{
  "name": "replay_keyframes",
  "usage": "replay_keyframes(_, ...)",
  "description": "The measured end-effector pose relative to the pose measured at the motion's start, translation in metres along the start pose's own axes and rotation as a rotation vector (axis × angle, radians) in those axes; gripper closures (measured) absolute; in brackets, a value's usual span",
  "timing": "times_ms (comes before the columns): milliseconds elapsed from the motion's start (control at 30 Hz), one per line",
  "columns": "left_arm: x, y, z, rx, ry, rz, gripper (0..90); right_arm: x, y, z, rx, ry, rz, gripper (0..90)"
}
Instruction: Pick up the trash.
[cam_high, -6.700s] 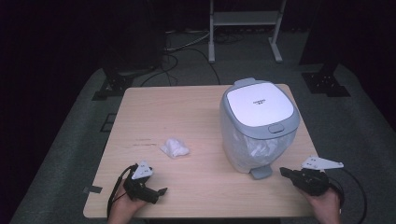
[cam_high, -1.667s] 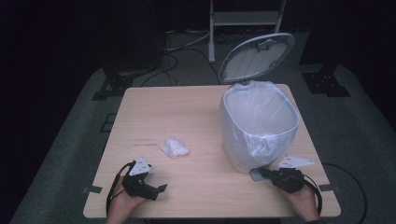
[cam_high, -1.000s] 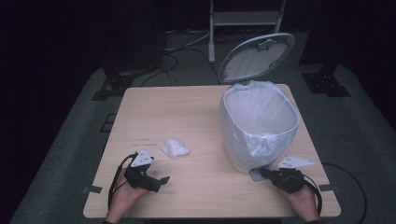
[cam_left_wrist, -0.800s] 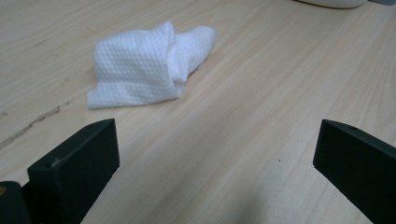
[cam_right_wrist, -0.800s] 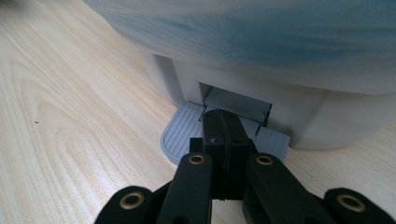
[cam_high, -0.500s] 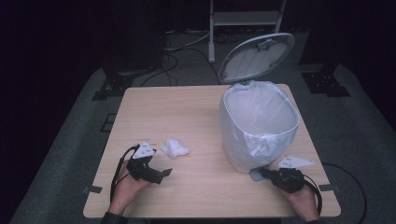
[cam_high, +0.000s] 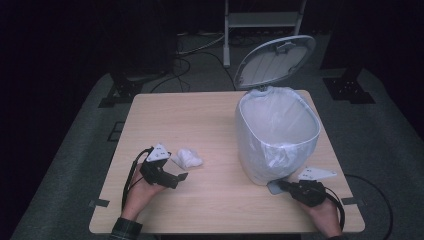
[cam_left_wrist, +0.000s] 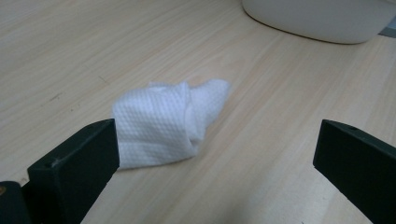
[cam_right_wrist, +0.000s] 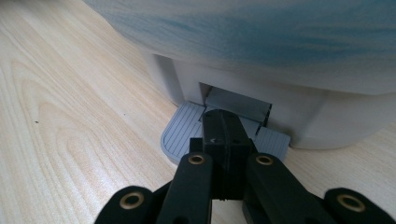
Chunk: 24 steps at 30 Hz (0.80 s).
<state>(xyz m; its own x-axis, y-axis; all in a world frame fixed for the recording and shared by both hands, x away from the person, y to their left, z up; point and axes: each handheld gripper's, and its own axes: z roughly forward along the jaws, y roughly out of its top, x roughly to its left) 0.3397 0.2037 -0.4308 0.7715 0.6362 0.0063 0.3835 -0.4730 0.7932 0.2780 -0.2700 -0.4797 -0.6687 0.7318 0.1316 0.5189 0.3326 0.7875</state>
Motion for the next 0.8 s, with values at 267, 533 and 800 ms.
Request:
replay_keyframes(267,0.008,0.009,0.009,-0.002,0.002,0.011,0.0,0.000,0.000,0.000,0.001,0.001,0.000,90.0)
replay_keyframes(533,0.016,0.011,0.018,-0.028,0.007,-0.006,0.0,0.000,0.000,0.000,0.000,0.002,0.002,90.0)
replay_keyframes(800,0.022,0.009,0.030,-0.026,0.004,-0.010,0.0,0.000,0.000,0.000,-0.001,0.002,0.001,90.0)
